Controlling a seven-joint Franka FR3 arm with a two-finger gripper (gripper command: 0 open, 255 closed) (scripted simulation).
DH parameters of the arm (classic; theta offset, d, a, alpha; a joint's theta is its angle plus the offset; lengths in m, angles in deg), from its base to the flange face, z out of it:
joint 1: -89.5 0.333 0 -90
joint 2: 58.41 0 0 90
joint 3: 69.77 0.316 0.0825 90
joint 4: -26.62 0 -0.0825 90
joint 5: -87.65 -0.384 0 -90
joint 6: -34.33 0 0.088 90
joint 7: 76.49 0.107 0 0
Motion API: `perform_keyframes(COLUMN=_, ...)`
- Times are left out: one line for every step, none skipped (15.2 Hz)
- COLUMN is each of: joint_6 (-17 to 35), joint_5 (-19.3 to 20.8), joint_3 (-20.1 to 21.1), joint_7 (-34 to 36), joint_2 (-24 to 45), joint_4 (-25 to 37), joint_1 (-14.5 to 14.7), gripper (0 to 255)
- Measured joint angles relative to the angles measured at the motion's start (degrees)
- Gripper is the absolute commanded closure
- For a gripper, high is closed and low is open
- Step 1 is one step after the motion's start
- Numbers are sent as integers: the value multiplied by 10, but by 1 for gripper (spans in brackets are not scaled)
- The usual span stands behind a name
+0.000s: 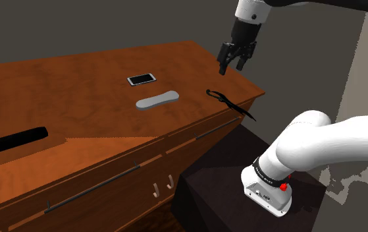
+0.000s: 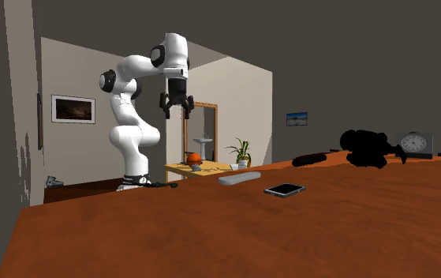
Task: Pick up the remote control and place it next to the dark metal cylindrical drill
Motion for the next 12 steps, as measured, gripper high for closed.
perform_keyframes(joint_6=0, joint_5=0, joint_3=0, joint_7=0, joint_2=0, joint_4=0, joint_1=0, gripper=0)
perform_keyframes(joint_6=8, joint_5=4, joint_3=-4, joint_7=-14, joint_2=10, joint_4=2, joint_1=3, gripper=0)
perform_keyframes(joint_6=21, joint_5=8, joint_3=-9, joint_7=-35, joint_2=21, joint_4=0, joint_1=9, gripper=0)
perform_keyframes(joint_6=37, joint_5=13, joint_3=-14, joint_7=-60, joint_2=38, joint_4=1, joint_1=16, gripper=0)
perform_keyframes(joint_6=54, joint_5=17, joint_3=-20, joint_7=-86, joint_2=57, joint_4=3, joint_1=24, gripper=0)
perform_keyframes(joint_6=73, joint_5=22, joint_3=-25, joint_7=-114, joint_2=75, joint_4=3, joint_1=31, gripper=0)
perform_keyframes(joint_6=90, joint_5=27, joint_3=-32, joint_7=-143, joint_2=96, joint_4=7, joint_1=38, gripper=0)
perform_keyframes(joint_6=104, joint_5=30, joint_3=-36, joint_7=-171, joint_2=116, joint_4=14, joint_1=46, gripper=0)
perform_keyframes(joint_6=119, joint_5=32, joint_3=-39, joint_7=-197, joint_2=133, joint_4=17, joint_1=55, gripper=0)
perform_keyframes(joint_6=142, joint_5=35, joint_3=-43, joint_7=-225, joint_2=155, joint_4=17, joint_1=62, gripper=0)
perform_keyframes(joint_6=153, joint_5=38, joint_3=-48, joint_7=-254, joint_2=172, joint_4=24, joint_1=69, gripper=0)
perform_keyframes(joint_6=169, joint_5=39, joint_3=-50, joint_7=-281, joint_2=189, joint_4=26, joint_1=76, gripper=0)
